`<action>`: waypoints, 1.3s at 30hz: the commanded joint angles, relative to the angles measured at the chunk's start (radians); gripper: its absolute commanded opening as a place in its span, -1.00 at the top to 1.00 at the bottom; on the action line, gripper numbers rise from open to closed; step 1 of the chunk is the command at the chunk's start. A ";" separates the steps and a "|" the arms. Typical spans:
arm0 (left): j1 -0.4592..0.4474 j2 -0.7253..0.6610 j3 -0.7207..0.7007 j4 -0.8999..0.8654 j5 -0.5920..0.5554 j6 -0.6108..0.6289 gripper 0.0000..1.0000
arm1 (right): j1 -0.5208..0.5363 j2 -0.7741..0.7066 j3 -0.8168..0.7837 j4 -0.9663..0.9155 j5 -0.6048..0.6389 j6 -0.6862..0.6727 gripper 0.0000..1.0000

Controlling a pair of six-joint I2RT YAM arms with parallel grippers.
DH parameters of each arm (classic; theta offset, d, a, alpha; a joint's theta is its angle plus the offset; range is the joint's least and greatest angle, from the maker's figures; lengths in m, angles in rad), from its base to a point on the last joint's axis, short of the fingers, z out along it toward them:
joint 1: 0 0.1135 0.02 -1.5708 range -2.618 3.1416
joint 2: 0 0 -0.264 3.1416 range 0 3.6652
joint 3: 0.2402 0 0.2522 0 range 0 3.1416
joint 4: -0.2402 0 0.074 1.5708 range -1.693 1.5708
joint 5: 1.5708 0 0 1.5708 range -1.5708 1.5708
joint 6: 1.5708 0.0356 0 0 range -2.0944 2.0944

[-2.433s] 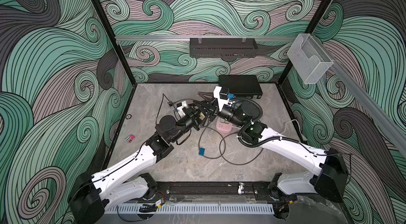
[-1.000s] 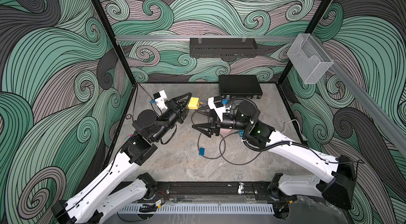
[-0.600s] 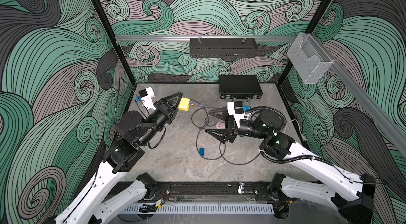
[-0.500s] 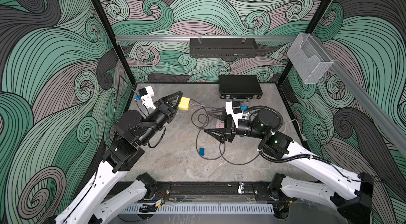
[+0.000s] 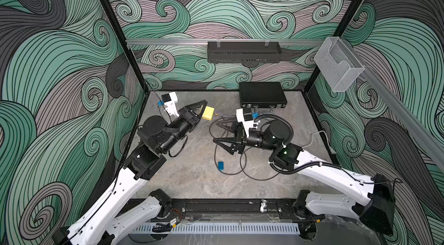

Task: Charge mp3
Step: Pick up the plug from the center of the board.

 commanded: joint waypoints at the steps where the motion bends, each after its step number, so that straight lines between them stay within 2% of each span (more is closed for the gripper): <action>1: 0.003 0.004 -0.021 0.089 0.043 0.034 0.57 | 0.000 0.022 -0.010 0.191 0.114 0.100 -0.49; 10: 0.003 0.021 -0.074 0.204 0.075 0.110 0.58 | -0.006 0.188 0.063 0.338 0.193 0.440 -0.41; 17: 0.003 0.034 -0.107 0.257 0.061 0.138 0.58 | -0.034 0.268 0.029 0.602 0.248 0.661 -0.09; 20: 0.003 0.040 -0.099 0.255 0.072 0.151 0.59 | -0.040 0.274 0.031 0.590 0.246 0.674 -0.04; 27: 0.003 0.043 -0.097 0.249 0.071 0.161 0.60 | -0.041 0.255 0.025 0.552 0.242 0.655 0.55; 31: 0.003 0.061 -0.084 0.241 0.074 0.164 0.57 | -0.041 0.240 0.028 0.498 0.227 0.648 0.72; 32: 0.003 0.068 -0.079 0.235 0.076 0.167 0.50 | -0.043 0.238 0.030 0.489 0.218 0.645 0.77; 34: 0.003 0.077 -0.064 0.197 0.066 0.175 0.22 | -0.042 0.231 0.027 0.480 0.205 0.632 0.95; 35: 0.003 0.077 -0.053 0.167 0.058 0.189 0.01 | -0.043 0.219 0.023 0.467 0.205 0.619 1.00; 36: 0.003 0.073 -0.041 0.131 0.045 0.206 -0.36 | -0.045 0.202 0.014 0.441 0.205 0.597 1.00; 37: 0.003 0.065 -0.034 0.106 0.035 0.221 -0.56 | -0.047 0.181 0.009 0.404 0.205 0.570 1.00; 39: 0.003 0.035 -0.014 0.052 0.010 0.263 -0.57 | -0.058 0.118 -0.004 0.260 0.206 0.473 1.00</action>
